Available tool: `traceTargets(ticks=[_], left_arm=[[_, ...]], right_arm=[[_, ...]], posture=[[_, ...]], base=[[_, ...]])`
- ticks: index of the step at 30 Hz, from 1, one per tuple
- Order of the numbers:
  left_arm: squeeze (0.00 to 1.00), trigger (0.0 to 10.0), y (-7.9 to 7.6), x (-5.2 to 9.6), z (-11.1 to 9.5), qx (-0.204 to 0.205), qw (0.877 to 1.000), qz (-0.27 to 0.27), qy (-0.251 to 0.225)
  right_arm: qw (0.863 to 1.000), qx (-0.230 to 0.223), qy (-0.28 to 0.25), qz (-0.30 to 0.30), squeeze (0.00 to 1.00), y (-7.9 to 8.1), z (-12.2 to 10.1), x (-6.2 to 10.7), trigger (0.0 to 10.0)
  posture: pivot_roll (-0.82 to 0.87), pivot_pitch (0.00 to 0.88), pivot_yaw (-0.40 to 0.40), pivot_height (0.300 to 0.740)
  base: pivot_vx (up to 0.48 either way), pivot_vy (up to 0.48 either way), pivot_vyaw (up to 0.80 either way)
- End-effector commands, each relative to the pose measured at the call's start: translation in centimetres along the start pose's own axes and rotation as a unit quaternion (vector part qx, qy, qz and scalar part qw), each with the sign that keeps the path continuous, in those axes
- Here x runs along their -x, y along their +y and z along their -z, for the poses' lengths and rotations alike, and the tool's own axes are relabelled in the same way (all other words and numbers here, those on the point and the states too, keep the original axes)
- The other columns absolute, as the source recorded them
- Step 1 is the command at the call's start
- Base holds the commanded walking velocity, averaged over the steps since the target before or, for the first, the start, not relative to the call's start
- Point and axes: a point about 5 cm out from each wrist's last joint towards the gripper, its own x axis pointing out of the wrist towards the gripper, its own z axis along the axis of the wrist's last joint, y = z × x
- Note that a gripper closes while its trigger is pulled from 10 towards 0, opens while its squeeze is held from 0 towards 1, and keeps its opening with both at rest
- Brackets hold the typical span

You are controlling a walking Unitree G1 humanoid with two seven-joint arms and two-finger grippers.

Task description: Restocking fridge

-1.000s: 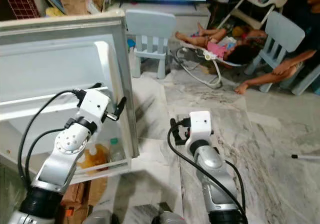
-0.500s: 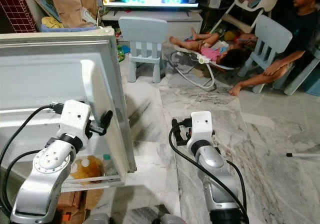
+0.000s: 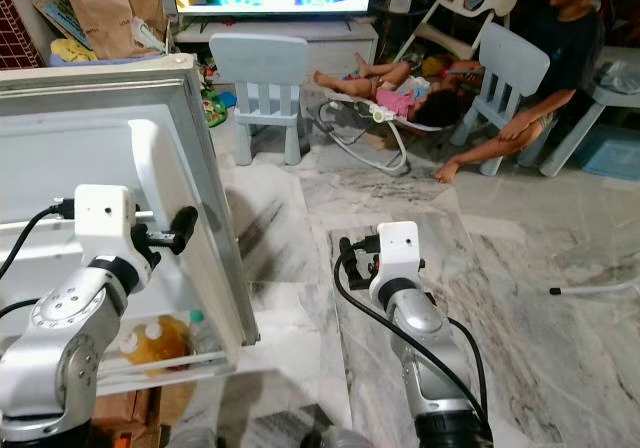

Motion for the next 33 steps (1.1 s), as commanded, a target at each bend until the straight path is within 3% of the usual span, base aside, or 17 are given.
traceTargets(ticks=[1, 4, 8, 11, 12, 15, 21, 27, 30, 33], left_arm=[[0.0, 10.0, 2.3, 0.6, 1.6, -0.026, 0.996, -0.067, 0.051], [0.0, 10.0, 2.3, 1.2, 1.9, -0.122, 0.991, -0.055, 0.028], [0.0, 10.0, 2.4, 2.3, 2.7, -0.11, 0.991, -0.076, 0.003], [0.0, 10.0, 2.7, 2.7, 3.0, -0.145, 0.986, -0.083, -0.013], [0.0, 10.0, 3.7, 3.0, 3.8, -0.151, 0.983, -0.109, 0.002], [0.0, 10.0, 4.0, 3.1, 4.1, -0.125, 0.985, -0.121, 0.013], [0.0, 10.0, 3.7, 3.1, 4.0, -0.115, 0.986, -0.118, 0.001], [0.0, 10.0, 2.8, 2.0, 3.5, -0.11, 0.989, -0.097, -0.018], [0.0, 10.0, 1.6, -0.1, 2.5, -0.114, 0.991, -0.068, -0.035], [0.0, 10.0, 0.6, -1.4, 1.7, -0.116, 0.991, -0.045, -0.048]], right_arm=[[1.0, 0.002, 0.001, -0.002, 0.0, -0.1, 0.0, -0.2, 10.0], [1.0, 0.001, 0.001, -0.005, 0.0, 0.1, 0.0, -0.3, 10.0], [1.0, -0.002, 0.001, -0.008, 0.0, 0.2, 0.1, -0.4, 10.0], [1.0, -0.005, 0.002, -0.01, 0.0, 0.2, 0.1, -0.5, 10.0], [1.0, -0.006, 0.002, -0.011, 0.0, 0.2, 0.1, -0.5, 10.0], [1.0, -0.007, 0.002, -0.011, 0.0, 0.2, 0.0, -0.5, 10.0], [1.0, -0.003, -0.001, -0.011, 0.0, 0.0, -0.2, -0.8, 10.0], [0.999, -0.008, -0.021, -0.034, 0.0, 0.4, -1.1, -1.4, 10.0], [0.991, -0.01, -0.045, -0.129, 0.0, 2.6, -2.5, -1.8, 10.0], [0.983, 0.014, -0.047, -0.178, 0.0, 3.6, -2.9, -2.0, 10.0]], posture=[[0.18, 0.03, -0.067, 0.74], [0.19, 0.028, -0.067, 0.74], [0.19, 0.034, -0.065, 0.74], [0.19, 0.036, -0.065, 0.74], [0.19, 0.037, -0.066, 0.74], [0.19, 0.037, -0.066, 0.74], [0.19, 0.038, -0.069, 0.74], [0.19, 0.038, -0.071, 0.74], [0.19, 0.036, -0.07, 0.74], [0.18, 0.033, -0.07, 0.74]], base=[[0.0, 0.0, 0.0], [0.0, 0.0, 0.0], [0.0, 0.0, 0.0], [0.0, 0.0, 0.0], [0.0, 0.0, 0.0], [0.0, 0.0, 0.0], [0.0, 0.0, 0.0], [0.0, 0.0, 0.0], [0.0, 0.0, 0.0], [0.0, 0.0, 0.0]])
